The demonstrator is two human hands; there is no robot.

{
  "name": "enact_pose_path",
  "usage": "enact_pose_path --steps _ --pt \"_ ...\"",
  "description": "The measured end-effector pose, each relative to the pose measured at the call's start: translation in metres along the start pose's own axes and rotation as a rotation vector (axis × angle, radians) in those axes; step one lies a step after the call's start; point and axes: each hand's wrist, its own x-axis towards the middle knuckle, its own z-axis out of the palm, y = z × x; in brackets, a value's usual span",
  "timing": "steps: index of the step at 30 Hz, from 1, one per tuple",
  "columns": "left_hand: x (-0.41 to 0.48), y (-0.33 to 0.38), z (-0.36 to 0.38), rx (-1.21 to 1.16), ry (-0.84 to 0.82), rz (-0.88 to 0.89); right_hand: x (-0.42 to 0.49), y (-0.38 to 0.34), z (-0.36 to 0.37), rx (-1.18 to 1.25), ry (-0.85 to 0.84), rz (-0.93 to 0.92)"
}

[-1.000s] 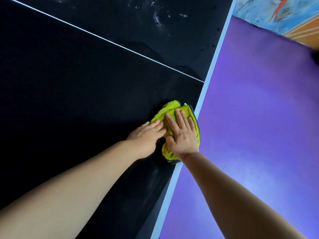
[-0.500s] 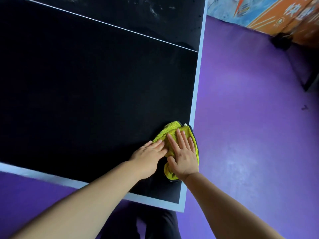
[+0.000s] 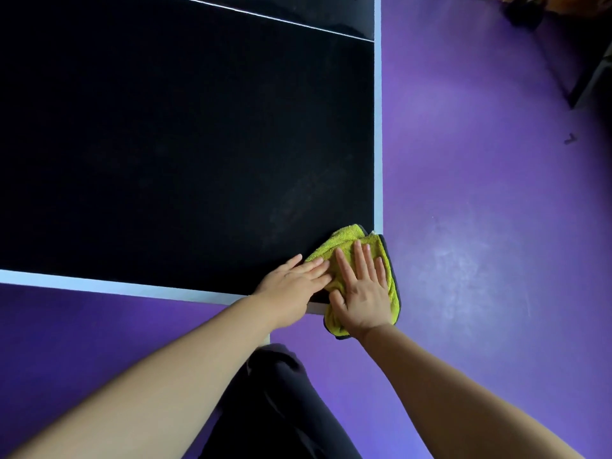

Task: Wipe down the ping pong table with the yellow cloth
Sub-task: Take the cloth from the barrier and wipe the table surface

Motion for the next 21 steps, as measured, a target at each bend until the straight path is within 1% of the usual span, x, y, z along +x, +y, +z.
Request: enact_pose_path --steps 3,6,11,16,21 --pt "-0.004 -0.017 -0.003 0.051 -0.022 0.046 0.005 -0.007 0.004 -0.018 -0.004 -0.012" --pt "-0.014 -0.04 -0.007 0.072 -0.033 0.048 0.015 -0.032 0.006 -0.033 -0.008 -0.02" --pt "-0.046 -0.095 -0.015 0.08 -0.019 -0.005 0.042 -0.089 0.014 -0.038 -0.057 -0.078" --pt "-0.089 -0.139 -0.01 0.018 0.002 -0.095 0.06 -0.144 0.024 -0.027 -0.087 -0.181" --pt "-0.127 -0.179 0.0 -0.038 0.024 -0.174 0.071 -0.203 0.038 -0.021 -0.101 -0.212"
